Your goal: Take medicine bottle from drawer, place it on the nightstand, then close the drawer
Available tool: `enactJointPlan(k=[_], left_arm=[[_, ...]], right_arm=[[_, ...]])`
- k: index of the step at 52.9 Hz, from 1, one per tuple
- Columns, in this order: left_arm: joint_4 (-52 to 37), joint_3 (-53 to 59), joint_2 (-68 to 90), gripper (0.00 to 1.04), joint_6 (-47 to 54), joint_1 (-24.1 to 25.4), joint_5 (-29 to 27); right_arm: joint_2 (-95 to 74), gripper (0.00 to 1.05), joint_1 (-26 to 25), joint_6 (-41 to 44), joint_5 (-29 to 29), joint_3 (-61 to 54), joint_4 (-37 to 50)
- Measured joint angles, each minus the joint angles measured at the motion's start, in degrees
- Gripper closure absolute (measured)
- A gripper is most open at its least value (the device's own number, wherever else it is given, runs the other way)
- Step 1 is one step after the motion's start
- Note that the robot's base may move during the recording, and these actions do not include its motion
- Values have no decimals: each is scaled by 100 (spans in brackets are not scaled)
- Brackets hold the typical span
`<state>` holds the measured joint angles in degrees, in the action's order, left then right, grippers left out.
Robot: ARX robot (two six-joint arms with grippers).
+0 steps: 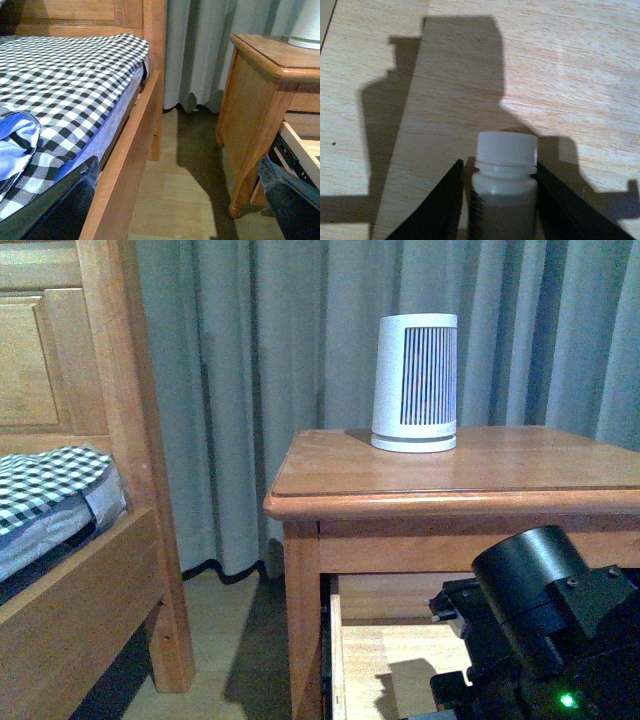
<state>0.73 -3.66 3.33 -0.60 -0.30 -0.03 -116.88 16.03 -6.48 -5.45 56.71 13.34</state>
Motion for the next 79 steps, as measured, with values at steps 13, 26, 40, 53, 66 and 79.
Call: enactJointPlan(k=[13, 26, 40, 53, 66, 79], left_arm=[[0, 0, 0, 7, 0, 0, 0], [0, 0, 0, 7, 0, 0, 0], [0, 0, 0, 7, 0, 0, 0], [0, 0, 0, 7, 0, 0, 0], [0, 0, 0, 7, 0, 0, 0], [0, 0, 0, 7, 0, 0, 0]], right_arm=[[2063, 74, -481, -42, 925, -616, -376], [3062, 74, -723, 210, 1198, 546, -708], [876, 75, -953, 1174, 428, 3132, -584], [-240, 52, -942, 1622, 15, 4059, -737], [479, 13, -946, 1108, 415, 3276, -365], [3862, 21, -1069, 529, 1766, 260, -52]])
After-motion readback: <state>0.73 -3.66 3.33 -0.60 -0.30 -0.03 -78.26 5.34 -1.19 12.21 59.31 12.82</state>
